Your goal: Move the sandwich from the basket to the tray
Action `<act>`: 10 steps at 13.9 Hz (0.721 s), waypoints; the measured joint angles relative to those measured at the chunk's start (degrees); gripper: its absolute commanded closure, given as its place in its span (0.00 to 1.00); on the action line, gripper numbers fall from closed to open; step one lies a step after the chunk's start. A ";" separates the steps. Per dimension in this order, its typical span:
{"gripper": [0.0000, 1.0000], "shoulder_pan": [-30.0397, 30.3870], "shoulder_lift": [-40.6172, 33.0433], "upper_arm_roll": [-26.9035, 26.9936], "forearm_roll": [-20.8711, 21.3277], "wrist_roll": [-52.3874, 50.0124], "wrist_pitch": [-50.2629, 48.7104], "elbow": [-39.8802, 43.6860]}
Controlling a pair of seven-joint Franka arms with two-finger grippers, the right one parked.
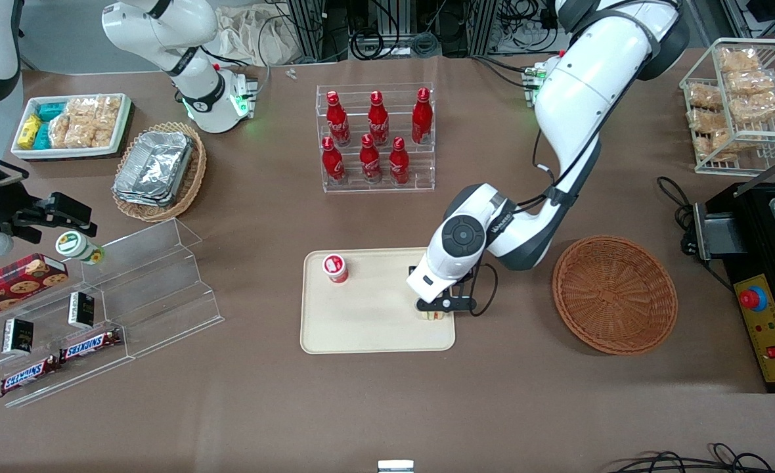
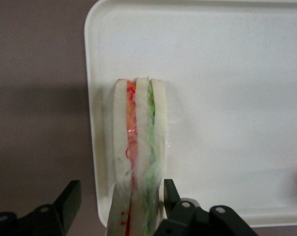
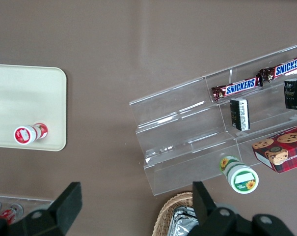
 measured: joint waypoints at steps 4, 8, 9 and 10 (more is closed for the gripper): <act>0.01 2.53 -8.52 -0.04 -1.01 4.74 -15.78 1.16; 0.01 7.67 -15.64 0.06 -1.12 14.00 -24.40 1.13; 0.01 9.11 -17.20 0.11 -1.14 16.80 -26.04 1.13; 0.01 10.62 -18.77 0.17 -1.16 19.81 -27.62 1.13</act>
